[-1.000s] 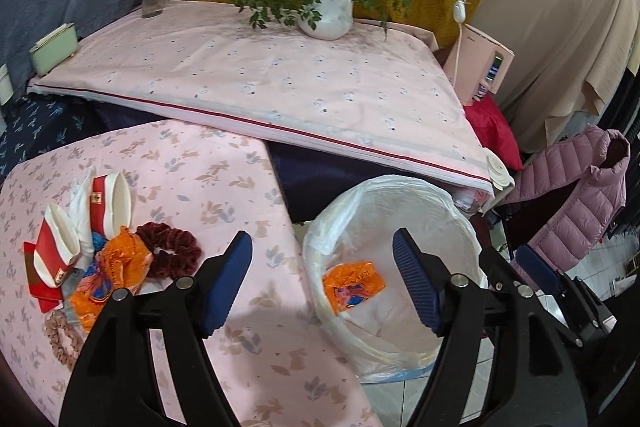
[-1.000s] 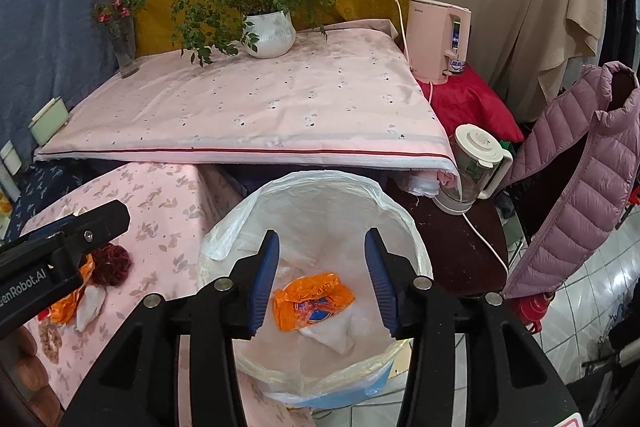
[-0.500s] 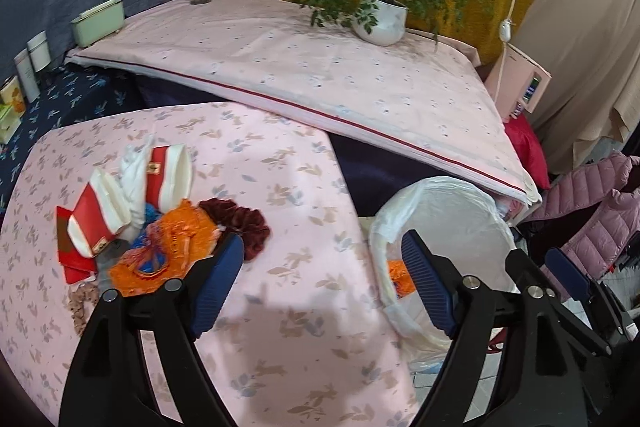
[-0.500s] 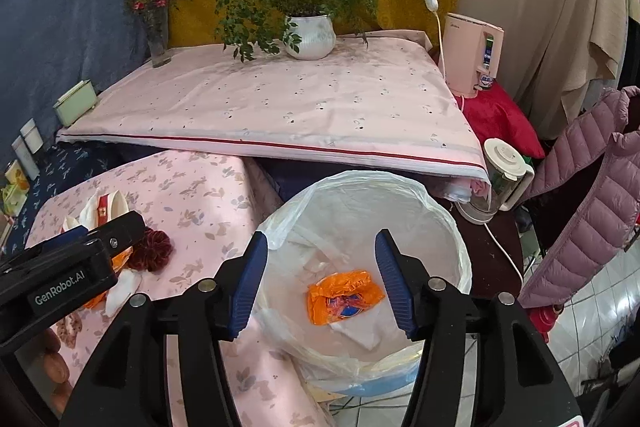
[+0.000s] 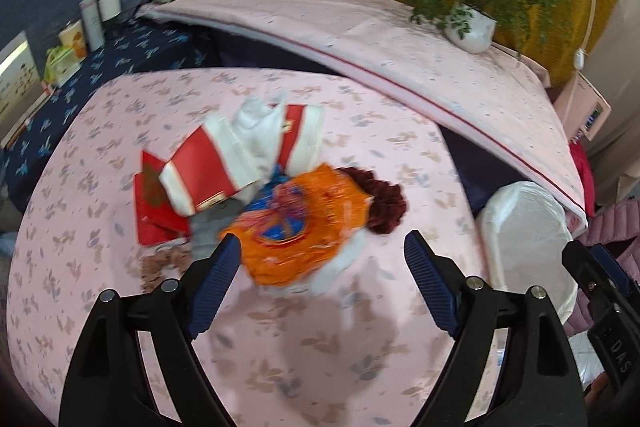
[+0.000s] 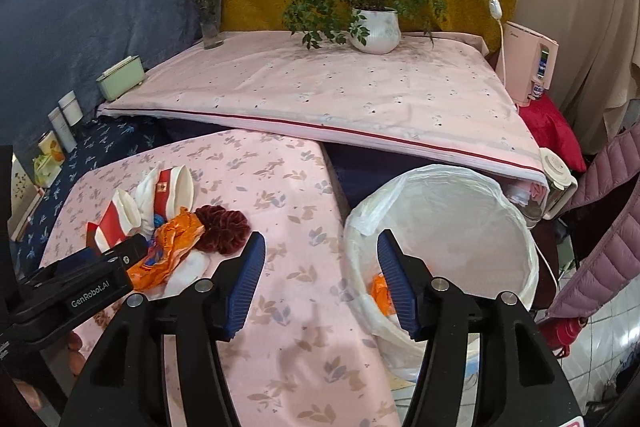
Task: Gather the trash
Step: 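Move the right tool back from the bin toward the trash pile, then grasp the orange wrapper with the right tool while the left tool grasps the brown beaded string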
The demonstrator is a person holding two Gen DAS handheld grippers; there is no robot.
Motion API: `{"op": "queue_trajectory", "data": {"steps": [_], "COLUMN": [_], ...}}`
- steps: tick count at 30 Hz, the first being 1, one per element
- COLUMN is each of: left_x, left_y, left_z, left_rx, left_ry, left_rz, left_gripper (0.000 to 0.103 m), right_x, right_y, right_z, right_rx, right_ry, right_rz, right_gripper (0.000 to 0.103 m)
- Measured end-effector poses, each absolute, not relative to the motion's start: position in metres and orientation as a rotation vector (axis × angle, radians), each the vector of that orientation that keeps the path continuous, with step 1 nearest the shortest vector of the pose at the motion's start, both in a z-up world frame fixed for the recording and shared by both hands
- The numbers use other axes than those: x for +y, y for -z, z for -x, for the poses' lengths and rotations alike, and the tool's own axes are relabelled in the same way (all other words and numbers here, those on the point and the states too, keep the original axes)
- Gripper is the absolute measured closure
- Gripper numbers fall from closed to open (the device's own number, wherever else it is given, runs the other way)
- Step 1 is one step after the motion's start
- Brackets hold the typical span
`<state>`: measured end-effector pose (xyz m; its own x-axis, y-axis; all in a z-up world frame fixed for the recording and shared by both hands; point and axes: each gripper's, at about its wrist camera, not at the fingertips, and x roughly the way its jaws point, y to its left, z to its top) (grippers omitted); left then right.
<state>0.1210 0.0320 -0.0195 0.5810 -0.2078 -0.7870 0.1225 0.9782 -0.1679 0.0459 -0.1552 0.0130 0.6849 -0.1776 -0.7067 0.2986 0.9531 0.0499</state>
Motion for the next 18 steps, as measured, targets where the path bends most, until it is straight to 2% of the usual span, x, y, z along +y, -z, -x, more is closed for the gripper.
{"op": "queue_trajectory", "data": {"steps": [18], "left_x": [0.15], "left_y": [0.075], "left_z": [-0.129], "left_rx": [1.019], "left_ry": [-0.012], "left_rz": [0.186], "left_gripper": [0.024], "right_x": [-0.07], "right_y": [0.033], "right_z": [-0.107], "right_rx": [0.876], "right_ry": [0.083], "right_rz": [-0.211], "right_gripper": [0.042]}}
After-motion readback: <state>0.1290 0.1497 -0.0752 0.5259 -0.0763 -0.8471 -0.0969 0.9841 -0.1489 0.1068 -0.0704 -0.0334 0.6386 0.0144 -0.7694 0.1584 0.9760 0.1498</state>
